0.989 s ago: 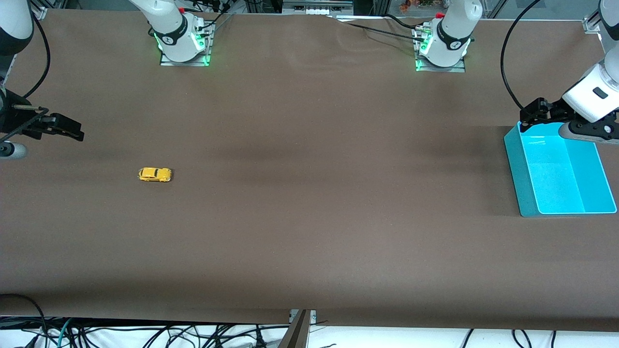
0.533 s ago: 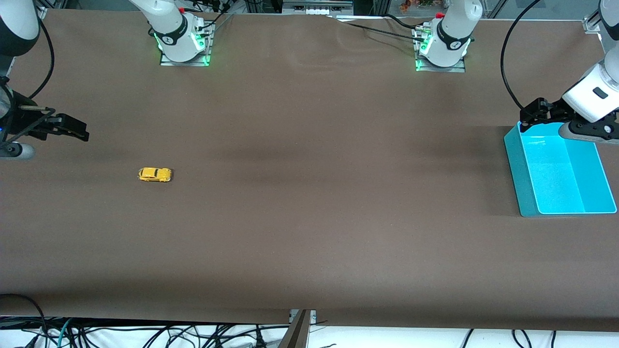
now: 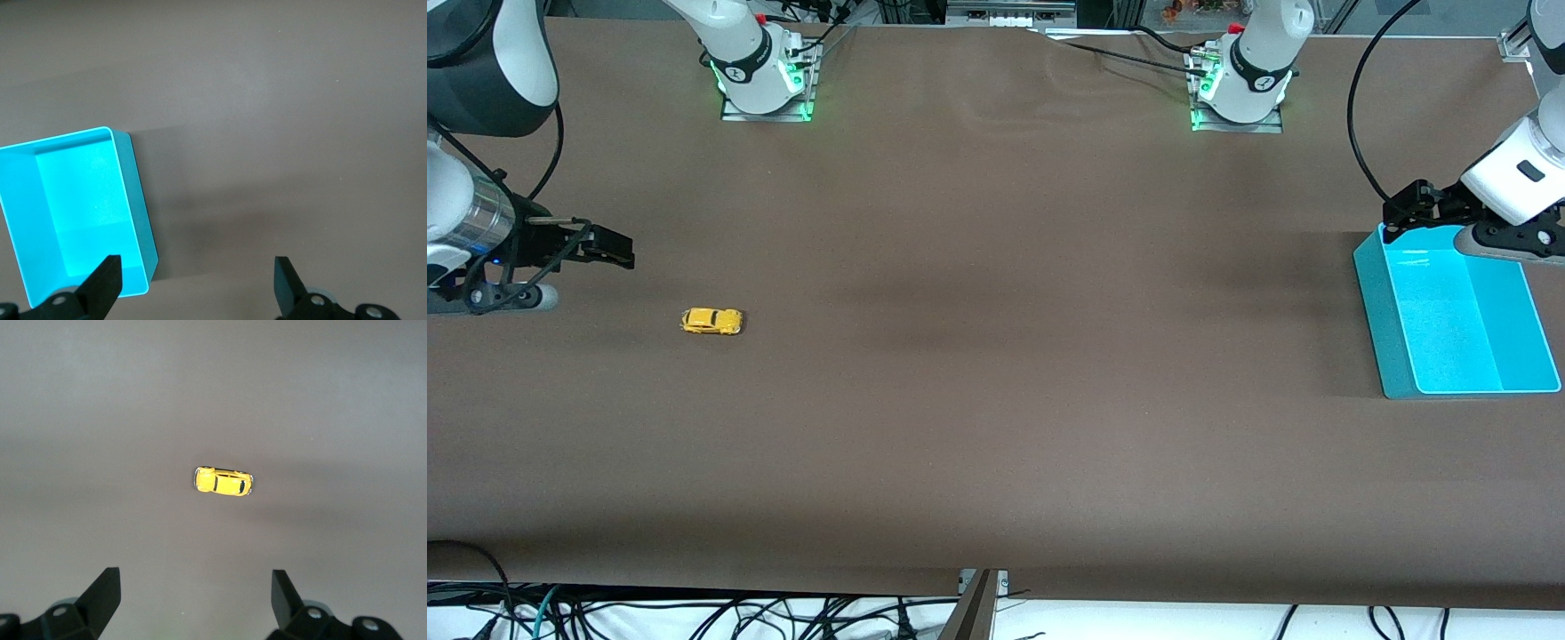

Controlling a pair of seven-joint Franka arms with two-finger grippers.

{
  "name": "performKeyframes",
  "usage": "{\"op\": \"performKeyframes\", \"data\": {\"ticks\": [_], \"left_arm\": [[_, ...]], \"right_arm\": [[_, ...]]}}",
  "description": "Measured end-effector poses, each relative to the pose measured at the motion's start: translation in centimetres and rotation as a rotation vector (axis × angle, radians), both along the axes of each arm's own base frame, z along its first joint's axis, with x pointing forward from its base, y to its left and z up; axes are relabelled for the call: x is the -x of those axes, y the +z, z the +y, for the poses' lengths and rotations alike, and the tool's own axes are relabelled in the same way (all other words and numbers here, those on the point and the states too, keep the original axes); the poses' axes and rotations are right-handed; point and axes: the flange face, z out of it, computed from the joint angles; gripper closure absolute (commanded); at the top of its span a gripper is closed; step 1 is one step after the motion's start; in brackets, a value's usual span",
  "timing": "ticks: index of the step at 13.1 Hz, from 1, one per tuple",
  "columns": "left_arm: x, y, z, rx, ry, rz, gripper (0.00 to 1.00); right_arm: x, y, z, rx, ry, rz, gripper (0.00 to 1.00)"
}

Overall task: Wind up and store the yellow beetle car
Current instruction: 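Move the right gripper down toward the yellow toy car, then close the right gripper on the yellow car's body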

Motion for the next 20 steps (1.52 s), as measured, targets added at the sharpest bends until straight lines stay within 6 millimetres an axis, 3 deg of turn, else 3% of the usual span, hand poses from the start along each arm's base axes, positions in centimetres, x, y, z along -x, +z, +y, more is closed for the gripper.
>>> {"op": "performKeyframes", "data": {"ticks": [4, 12, 20], "left_arm": [[0.0, 0.0, 0.0, 0.0, 0.0, 0.0, 0.0], [0.0, 0.0, 0.0, 0.0, 0.0, 0.001, 0.0], [0.0, 0.0, 0.0, 0.0, 0.0, 0.001, 0.0]], "right_arm": [[-1.3, -4.5, -0.3, -0.065, 0.381, 0.086, 0.0], [-5.2, -18.8, -0.9, -0.189, 1.114, 0.107, 0.0], [-1.4, -29.2, -1.8, -0.153, 1.354, 0.002, 0.0]]}}
